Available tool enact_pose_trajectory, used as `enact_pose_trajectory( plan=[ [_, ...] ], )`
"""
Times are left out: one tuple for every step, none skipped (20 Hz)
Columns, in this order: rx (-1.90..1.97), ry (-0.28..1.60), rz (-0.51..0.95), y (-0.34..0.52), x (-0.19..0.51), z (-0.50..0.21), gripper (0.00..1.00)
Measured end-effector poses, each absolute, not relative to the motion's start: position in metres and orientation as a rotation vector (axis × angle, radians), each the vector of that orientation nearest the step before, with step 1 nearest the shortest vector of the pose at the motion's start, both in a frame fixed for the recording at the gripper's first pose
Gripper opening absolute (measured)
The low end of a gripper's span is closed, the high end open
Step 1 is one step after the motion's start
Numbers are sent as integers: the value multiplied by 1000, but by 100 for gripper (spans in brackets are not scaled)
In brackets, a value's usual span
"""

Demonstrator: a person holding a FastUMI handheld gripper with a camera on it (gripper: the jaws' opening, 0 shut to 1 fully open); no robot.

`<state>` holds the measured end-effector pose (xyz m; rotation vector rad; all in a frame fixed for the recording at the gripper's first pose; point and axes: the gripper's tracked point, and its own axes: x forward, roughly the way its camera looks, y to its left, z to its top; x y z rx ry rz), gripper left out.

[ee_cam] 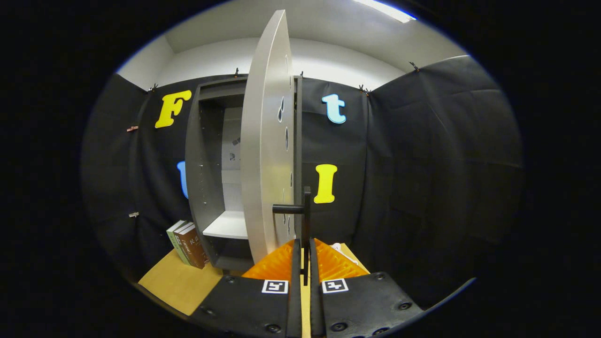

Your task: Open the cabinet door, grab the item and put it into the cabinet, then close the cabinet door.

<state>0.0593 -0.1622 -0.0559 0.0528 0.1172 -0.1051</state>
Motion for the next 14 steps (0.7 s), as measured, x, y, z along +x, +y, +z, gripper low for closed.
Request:
enact_pose_trajectory(
  plan=[
    [58,115,-120,-174,60,-54,11],
    [62,112,-133,-185,58,-53,11],
    [64,110,-145,-194,56,-52,11],
    [53,105,-151,-201,55,-53,9],
    [43,101,-140,-200,49,-52,7],
    [35,94,-125,-196,47,-50,8],
    [13,87,-115,-192,45,-49,9],
    [-17,83,-113,-190,45,-49,9],
    [-49,79,-116,-189,45,-49,9],
    [-78,75,-124,-189,44,-47,8],
    [-107,70,-144,-189,43,-43,6],
    [-121,70,-142,-188,40,-42,5],
    [-116,77,-125,-179,35,-42,6],
    [-98,95,-96,-169,28,-44,10]
  ],
)
